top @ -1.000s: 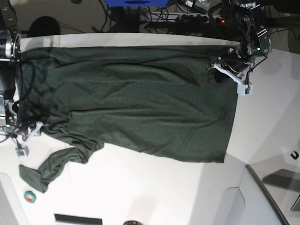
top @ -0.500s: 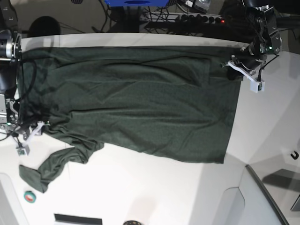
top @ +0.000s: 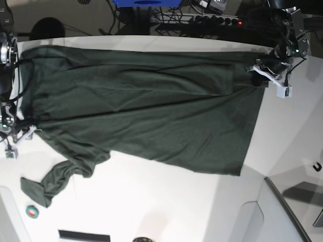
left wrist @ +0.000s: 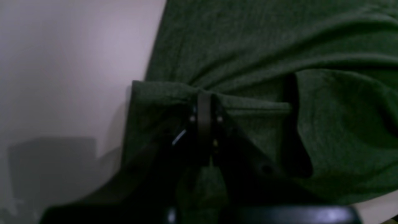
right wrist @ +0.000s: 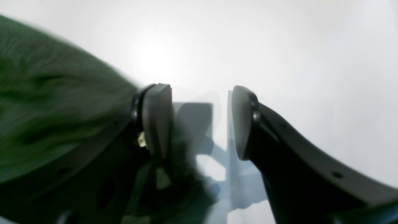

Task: Layout the t-shirt on the table in an organized manner, then fold the t-shirt properly
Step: 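Grasp the shirt corners with both grippers at the shirt edge, then pull both held corners apart to stretch the shirt edge taut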

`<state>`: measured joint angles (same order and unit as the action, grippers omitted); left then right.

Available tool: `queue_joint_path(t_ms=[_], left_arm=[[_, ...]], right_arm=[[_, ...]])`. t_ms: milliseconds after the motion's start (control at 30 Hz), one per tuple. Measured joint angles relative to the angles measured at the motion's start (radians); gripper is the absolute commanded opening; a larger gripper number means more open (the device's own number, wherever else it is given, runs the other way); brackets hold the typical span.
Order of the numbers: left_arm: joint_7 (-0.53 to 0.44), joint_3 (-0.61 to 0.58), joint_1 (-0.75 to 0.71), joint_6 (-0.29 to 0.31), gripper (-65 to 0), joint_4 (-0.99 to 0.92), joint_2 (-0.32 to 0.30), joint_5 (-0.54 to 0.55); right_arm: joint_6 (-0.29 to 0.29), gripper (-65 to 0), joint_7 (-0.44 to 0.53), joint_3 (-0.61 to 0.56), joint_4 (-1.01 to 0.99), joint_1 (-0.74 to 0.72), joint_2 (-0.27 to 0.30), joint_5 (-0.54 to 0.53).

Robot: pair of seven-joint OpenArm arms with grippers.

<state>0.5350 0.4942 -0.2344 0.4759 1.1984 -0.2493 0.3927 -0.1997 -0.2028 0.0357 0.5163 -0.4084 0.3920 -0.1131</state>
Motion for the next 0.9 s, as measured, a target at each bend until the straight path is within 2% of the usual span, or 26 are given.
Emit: queue_joint_path(t_ms=[200,333,367,433,567,733,867,900], left_arm=[[0.06,-0.001,-0.047,-0.014,-65.0,0.102,0.016,-0.034],[0.109,-0.001,-0.045,-0.02,-65.0,0.177,0.016,-0.042],[0.108,-0.002,-0.042,-0.02,-65.0,0.192,0.016,-0.037],[0.106,-0.002,-0.04,-0.02,-65.0,0.208,0.015,-0.036],[0.111,-0.002,-0.043,-0.021,-65.0,0.209,0.016,-0.041],[0.113,0.0,-0.04,-0.02,-65.0,0.209,0.012,-0.04],[0.113,0.091,-0.04,-0.01,-65.0,0.205,0.016,-0.035],[0.113,0.113,-0.04,-0.025,-65.0,0.205,0.014,-0.042]], right_arm=[[0.001,-35.9,-0.001,0.051,0.235,0.089,-0.007,-0.002],[-0.002,-35.9,-0.079,0.077,0.304,0.097,-0.015,0.002],[-0.029,-35.9,-0.083,0.076,0.305,0.093,-0.02,0.001],[-0.089,-35.9,-0.1,0.076,0.299,0.078,-0.035,0.002],[-0.139,-35.9,-0.096,0.071,0.236,0.032,-0.077,0.003],[-0.15,-35.9,-0.097,0.072,0.103,-0.027,-0.092,0.01],[-0.15,-35.9,-0.092,0.072,0.031,-0.065,-0.098,0.009],[-0.15,-35.9,-0.088,0.072,0.025,-0.07,-0.098,0.009]])
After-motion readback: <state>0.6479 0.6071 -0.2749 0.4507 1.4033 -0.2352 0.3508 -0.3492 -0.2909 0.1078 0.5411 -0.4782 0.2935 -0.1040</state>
